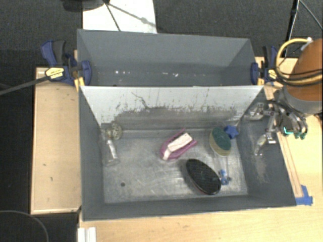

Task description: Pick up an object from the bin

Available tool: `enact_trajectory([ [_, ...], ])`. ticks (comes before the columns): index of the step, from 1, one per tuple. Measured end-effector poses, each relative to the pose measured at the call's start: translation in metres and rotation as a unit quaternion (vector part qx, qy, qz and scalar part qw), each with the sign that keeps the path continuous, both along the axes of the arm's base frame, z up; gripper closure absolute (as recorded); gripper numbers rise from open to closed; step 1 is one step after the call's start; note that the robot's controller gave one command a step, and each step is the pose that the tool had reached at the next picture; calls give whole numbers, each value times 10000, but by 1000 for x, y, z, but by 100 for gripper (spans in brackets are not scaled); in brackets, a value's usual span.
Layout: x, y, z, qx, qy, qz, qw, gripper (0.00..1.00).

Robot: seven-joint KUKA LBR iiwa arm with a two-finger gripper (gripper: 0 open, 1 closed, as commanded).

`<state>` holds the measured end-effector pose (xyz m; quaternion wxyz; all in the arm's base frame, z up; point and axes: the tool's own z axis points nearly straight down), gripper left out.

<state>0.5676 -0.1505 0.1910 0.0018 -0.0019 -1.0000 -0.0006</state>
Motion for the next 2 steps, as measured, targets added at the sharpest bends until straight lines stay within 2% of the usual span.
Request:
enact_trajectory([
  [1,-26,101,-118,10,-106,1052,9944,0],
  [2,-80,31,-90,-12,-21,123,9999,0],
])
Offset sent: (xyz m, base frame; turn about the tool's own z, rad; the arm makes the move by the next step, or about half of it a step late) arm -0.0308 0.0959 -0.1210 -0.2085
